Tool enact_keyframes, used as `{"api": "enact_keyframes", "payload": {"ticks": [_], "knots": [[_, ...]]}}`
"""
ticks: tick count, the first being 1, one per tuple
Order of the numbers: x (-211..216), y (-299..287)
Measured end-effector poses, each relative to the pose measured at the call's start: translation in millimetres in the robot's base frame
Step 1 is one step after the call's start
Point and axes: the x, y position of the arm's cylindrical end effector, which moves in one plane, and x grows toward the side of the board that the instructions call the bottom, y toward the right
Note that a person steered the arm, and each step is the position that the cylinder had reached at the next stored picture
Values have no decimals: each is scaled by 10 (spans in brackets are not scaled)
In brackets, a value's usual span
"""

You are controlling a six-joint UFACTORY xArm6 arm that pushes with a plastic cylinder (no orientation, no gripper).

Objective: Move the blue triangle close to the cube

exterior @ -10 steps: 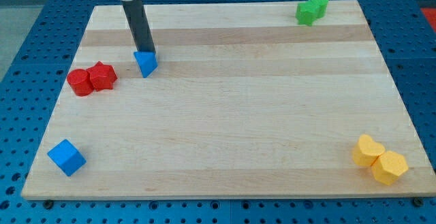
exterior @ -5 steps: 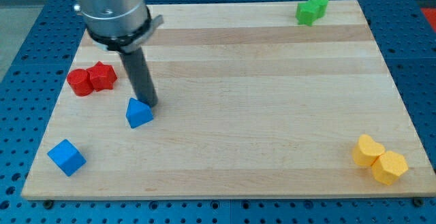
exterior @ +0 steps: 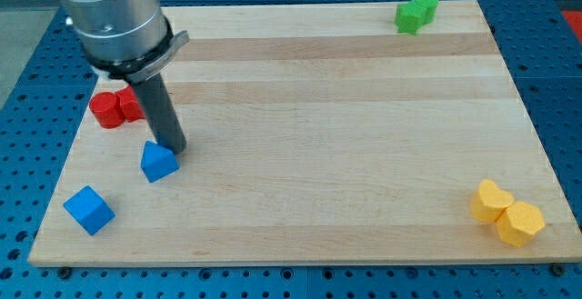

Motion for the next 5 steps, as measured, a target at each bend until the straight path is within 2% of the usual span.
{"api": "enact_keyframes", "payload": {"ticks": [2, 3, 5], "knots": [[371, -165], [371, 35], [452, 3]]}}
